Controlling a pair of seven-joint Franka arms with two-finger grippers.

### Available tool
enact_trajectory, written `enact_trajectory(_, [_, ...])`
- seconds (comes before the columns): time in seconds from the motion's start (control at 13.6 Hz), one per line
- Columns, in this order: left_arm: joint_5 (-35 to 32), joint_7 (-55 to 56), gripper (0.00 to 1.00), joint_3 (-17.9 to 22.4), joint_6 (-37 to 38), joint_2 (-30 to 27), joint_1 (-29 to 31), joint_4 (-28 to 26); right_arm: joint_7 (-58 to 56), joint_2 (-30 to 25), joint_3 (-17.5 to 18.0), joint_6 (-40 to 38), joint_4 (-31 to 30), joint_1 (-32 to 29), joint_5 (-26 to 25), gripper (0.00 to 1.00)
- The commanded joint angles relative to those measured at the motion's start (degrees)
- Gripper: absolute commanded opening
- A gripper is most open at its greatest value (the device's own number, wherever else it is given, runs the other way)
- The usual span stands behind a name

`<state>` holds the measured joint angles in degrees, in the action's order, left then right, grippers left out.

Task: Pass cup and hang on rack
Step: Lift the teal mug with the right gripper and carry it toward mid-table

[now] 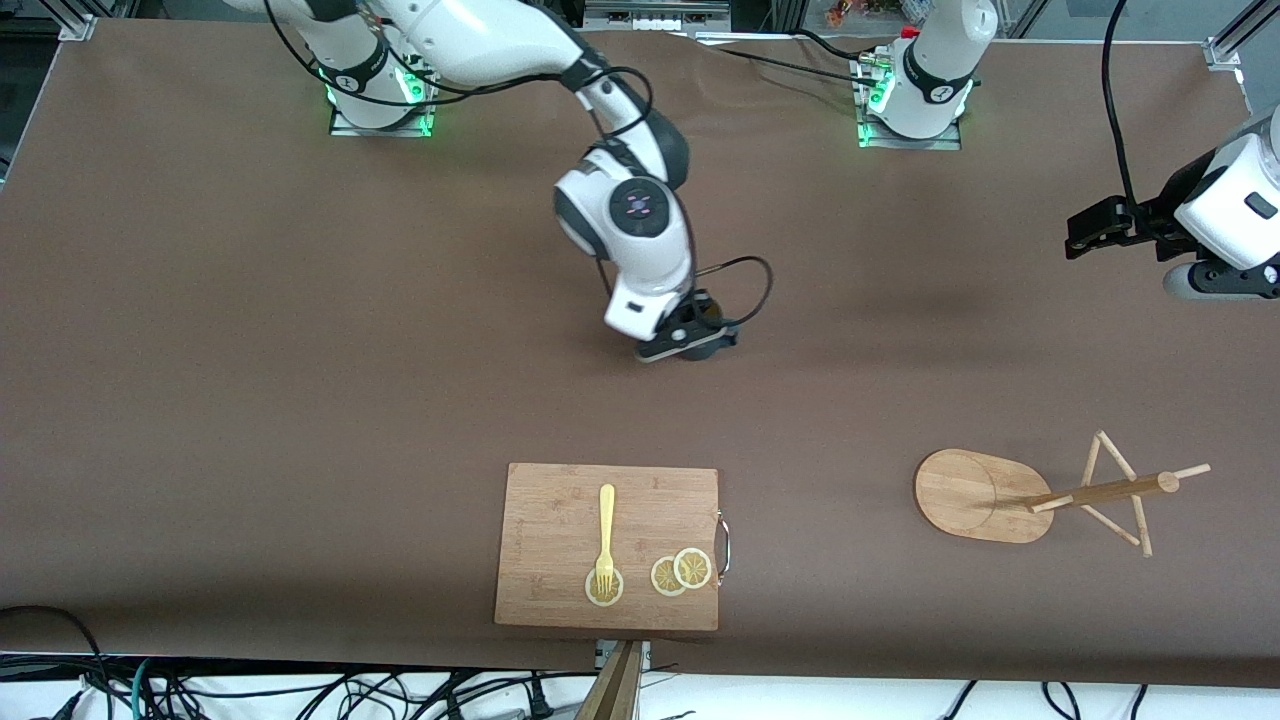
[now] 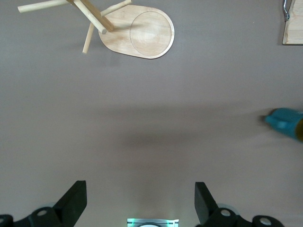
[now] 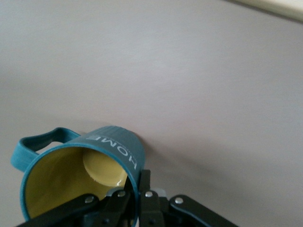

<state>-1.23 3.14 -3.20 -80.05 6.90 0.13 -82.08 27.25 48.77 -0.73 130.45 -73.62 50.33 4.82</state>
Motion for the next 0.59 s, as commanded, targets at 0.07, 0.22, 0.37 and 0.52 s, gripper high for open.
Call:
enact_trajectory(0.07, [1.4, -0.9, 1.0, -0.1, 0.5, 0.7, 0.4, 1.7, 2.6, 3.3, -0.9, -2.0, 6.2, 4.2, -0.4, 0.0])
enact_trajectory(0.22, [1.4, -0.9, 1.0, -0.1, 0.5, 0.7, 0.4, 1.7, 4.6, 3.6, -1.0, -1.8, 6.1, 6.3, -1.2, 0.15])
enact_trajectory(0.37, [1.4, -0.9, 1.0, -0.1, 0.5, 0.7, 0.4, 1.7, 7.3, 3.5, -0.9, -1.9, 6.0, 7.0, -3.1, 0.32])
enact_trajectory(0.52, [1.4, -0.9, 1.0, -0.1, 0.5, 0.7, 0.4, 1.7, 8.0, 2.8, -1.0, -2.7, 6.1, 6.8, -3.1, 0.4])
